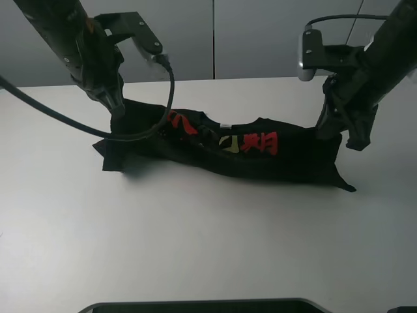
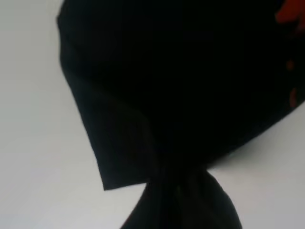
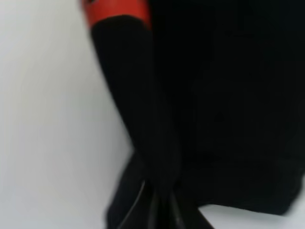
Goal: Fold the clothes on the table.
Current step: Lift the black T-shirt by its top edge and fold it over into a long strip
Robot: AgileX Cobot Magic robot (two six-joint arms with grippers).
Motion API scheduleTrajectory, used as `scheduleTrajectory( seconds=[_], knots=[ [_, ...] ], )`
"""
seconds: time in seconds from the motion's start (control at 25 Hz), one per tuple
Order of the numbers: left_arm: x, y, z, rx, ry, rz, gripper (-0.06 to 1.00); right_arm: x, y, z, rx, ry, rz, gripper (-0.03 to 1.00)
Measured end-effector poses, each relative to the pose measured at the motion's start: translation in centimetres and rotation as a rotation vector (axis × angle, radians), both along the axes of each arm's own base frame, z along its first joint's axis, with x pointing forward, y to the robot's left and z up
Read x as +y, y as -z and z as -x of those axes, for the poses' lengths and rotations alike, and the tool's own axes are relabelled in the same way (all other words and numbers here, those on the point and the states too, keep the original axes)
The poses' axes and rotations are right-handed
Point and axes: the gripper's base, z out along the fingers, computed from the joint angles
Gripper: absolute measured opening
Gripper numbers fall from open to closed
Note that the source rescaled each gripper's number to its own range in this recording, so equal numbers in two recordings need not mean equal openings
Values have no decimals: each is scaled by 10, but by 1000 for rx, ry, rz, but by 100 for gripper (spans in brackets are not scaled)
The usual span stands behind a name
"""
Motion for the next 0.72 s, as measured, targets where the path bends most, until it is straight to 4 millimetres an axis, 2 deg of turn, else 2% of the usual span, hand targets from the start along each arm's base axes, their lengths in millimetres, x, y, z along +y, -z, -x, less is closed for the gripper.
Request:
scheduleTrajectory(
  seconds=[0.2,0.48,0.6,0.72],
  knots=[
    [-1,0,-10,-96,-48,24,0,-5,-2,-14,-140,104,35,0],
    [-10,35,-28,-111,-116,38,0,-9,-3,-26,-295,213,38,0],
    [-12,41,-35,-138,-133,64,0,-10,0,-29,-328,233,36,0],
    [-12,39,-40,-183,-150,114,0,-9,11,-36,-336,249,39,0]
  ],
)
